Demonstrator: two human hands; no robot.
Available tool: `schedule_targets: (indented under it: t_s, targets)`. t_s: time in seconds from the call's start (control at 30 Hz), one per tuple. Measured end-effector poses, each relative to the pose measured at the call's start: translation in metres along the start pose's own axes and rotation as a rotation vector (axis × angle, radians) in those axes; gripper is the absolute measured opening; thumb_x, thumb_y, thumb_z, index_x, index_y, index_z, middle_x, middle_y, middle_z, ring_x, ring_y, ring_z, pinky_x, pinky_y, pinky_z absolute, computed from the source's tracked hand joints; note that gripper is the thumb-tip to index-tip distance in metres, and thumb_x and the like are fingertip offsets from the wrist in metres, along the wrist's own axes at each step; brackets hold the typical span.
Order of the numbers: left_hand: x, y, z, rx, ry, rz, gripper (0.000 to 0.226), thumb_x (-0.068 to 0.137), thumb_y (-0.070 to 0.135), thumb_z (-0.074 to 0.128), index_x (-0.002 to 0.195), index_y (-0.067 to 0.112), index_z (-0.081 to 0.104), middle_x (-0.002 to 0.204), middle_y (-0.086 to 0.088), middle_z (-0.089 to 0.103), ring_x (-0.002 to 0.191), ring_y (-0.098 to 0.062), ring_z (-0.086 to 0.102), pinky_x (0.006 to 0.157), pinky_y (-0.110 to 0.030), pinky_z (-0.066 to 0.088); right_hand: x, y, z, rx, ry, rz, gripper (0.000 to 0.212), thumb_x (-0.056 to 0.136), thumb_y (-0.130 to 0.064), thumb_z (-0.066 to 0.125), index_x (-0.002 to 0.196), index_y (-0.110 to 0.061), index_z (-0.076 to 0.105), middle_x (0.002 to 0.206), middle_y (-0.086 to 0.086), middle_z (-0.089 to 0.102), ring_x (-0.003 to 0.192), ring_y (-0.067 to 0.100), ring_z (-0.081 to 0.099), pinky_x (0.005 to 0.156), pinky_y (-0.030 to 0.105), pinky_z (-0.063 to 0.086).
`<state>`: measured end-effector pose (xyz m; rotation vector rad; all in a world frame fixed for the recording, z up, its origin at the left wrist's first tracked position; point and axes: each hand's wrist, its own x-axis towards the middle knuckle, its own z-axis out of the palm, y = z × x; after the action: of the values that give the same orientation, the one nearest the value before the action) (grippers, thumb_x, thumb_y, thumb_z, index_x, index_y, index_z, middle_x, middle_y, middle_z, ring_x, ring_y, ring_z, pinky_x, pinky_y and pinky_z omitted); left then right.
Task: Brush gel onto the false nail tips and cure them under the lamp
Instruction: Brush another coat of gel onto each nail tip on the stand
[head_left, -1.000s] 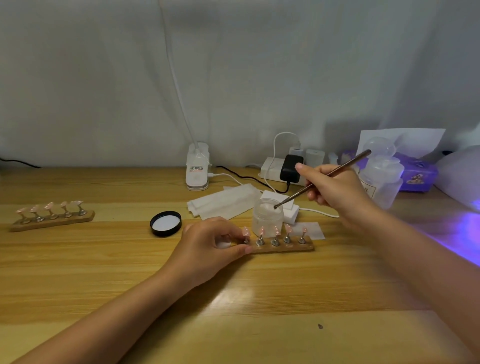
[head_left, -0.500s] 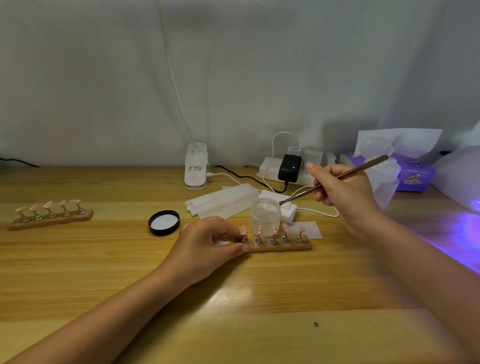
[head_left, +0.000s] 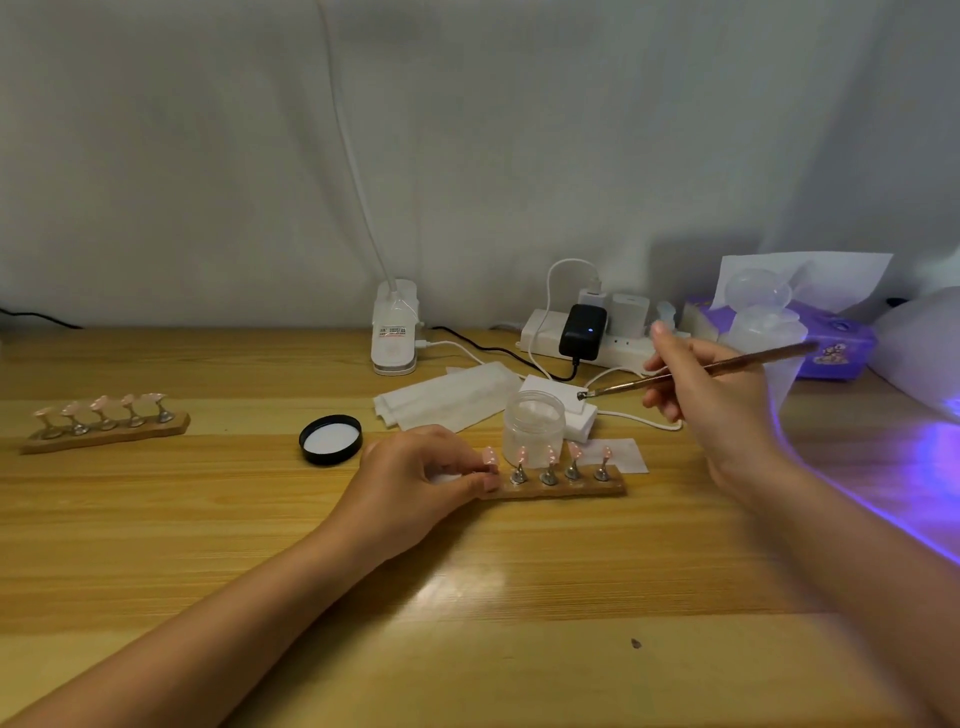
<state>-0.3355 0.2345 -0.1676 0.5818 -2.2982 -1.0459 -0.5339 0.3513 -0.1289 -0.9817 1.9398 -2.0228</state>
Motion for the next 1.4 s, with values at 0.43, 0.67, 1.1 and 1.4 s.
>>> schedule_targets:
  t_s: [0.43,0.67,1.1,1.4]
  targets:
    - [-0.003,0.002,0.004,0.091,0.113,0.146,0.027,0.066,0.041,0.065,0.084,0.023,0.076,0.082,0.013,0.065,0.080,-0.006,0.061,0.082,-0.051,0.045,-0.064,0.022,0.024,-0.345,-0.240,-0.796,0.049,0.094,-0.045,0.039,0.072,-0.014,0.069,0.071,-0.018,0.058,0.070,0.004,0.054,0.071,0.042,0.042]
    - [-0.002,0.000,0.006,0.086,0.123,0.142,0.016,0.070,0.031,0.072,0.086,0.029,0.073,0.082,0.014,0.065,0.082,-0.008,0.061,0.082,-0.051,0.045,-0.061,0.027,0.028,-0.389,-0.252,-0.809,0.055,0.097,-0.045,0.029,0.079,-0.015,0.071,0.075,-0.017,0.061,0.074,0.010,0.059,0.071,0.045,0.044]
    - [-0.003,-0.001,0.006,0.103,0.122,0.161,0.014,0.072,0.021,0.075,0.085,0.018,0.076,0.084,0.012,0.069,0.081,-0.003,0.063,0.085,-0.048,0.046,-0.062,0.028,0.029,-0.314,-0.243,-0.772,0.056,0.098,-0.045,0.028,0.077,-0.015,0.071,0.078,-0.023,0.058,0.073,0.002,0.055,0.069,0.041,0.042]
    - [-0.003,-0.001,0.006,0.084,0.112,0.217,0.016,0.071,0.011,0.076,0.084,0.020,0.075,0.082,0.009,0.072,0.077,0.005,0.064,0.068,-0.005,0.045,-0.065,0.028,0.027,-0.252,-0.242,-0.745,0.058,0.098,-0.044,0.028,0.071,-0.014,0.069,0.070,-0.015,0.062,0.070,0.005,0.058,0.068,0.044,0.043]
